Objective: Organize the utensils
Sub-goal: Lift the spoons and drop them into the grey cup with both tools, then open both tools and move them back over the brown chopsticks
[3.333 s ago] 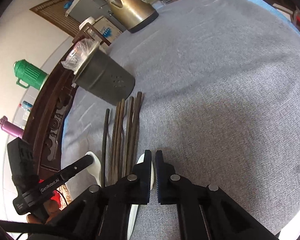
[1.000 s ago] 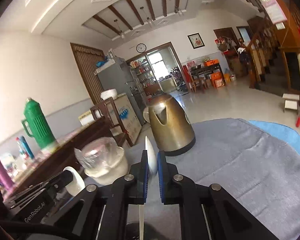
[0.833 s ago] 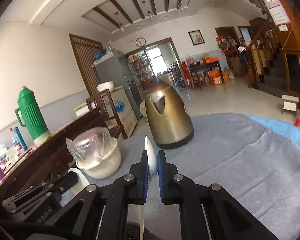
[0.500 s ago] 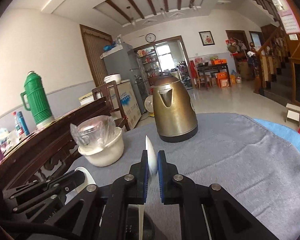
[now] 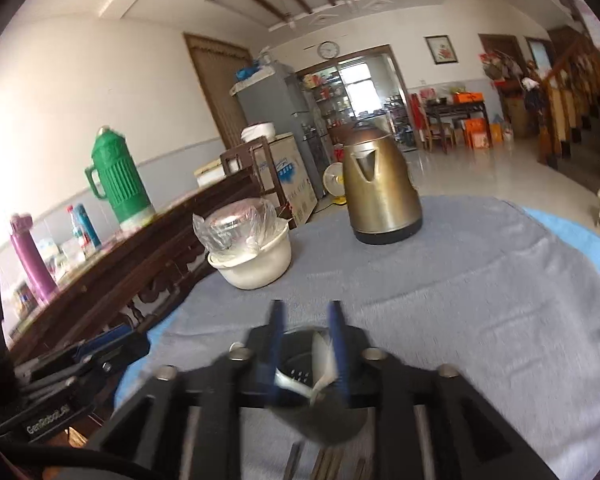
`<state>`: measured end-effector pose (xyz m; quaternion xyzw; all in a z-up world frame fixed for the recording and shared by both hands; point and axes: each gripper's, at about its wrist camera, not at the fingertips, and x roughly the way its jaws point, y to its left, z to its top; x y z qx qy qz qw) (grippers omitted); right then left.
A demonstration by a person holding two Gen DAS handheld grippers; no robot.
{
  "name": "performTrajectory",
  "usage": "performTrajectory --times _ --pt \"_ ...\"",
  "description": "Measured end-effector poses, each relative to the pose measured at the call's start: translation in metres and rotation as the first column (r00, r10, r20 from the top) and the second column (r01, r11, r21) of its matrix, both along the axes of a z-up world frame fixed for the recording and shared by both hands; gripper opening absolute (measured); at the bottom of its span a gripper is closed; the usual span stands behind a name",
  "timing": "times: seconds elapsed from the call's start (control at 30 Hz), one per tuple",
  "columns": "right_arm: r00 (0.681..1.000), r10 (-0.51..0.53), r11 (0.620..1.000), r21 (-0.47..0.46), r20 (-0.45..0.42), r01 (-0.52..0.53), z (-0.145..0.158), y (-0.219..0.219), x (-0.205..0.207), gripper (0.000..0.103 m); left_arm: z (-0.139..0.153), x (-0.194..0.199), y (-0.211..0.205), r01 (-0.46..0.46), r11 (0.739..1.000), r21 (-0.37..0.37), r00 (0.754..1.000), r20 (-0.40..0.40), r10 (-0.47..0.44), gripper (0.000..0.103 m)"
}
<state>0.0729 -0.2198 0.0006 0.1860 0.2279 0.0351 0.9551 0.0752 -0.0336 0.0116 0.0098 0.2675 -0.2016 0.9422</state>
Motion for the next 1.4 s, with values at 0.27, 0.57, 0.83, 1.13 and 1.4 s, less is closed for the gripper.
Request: performTrajectory --times 0.27,0.57,0.83,1.13,1.4 --pt "0.994 -0.098 0.992 0.089 0.047 0.094 0.014 -0.014 -0.073 0.067 -0.004 -0.057 0.003 -0.009 0.998 0.058 0.999 -0.033 0.011 0.076" --pt "0.988 -0.138 0.99 -0.003 -0.07 0.138 0.004 -0.028 -0.149 0.04 -0.002 -0.104 0.015 -0.029 0.994 0.101 0.999 -0.028 0.032 0.078" --pt "0.988 -0.108 0.994 -0.022 -0.106 0.106 0.004 -0.012 -0.191 0.04 0.017 -0.148 0.021 -0.081 0.984 0.156 0.995 0.062 0.072 0.088" --pt "0.994 -0.069 0.997 -0.024 -0.085 0.067 0.023 0.014 -0.215 0.048 0.042 -0.185 0.032 -0.16 0.963 0.218 0.98 0.151 0.128 0.094" --pt "0.996 -0.065 0.995 -0.074 -0.052 0.062 0.043 0.033 -0.235 0.056 0.046 -0.192 0.043 -0.206 0.94 0.273 0.975 0.145 0.171 0.096"
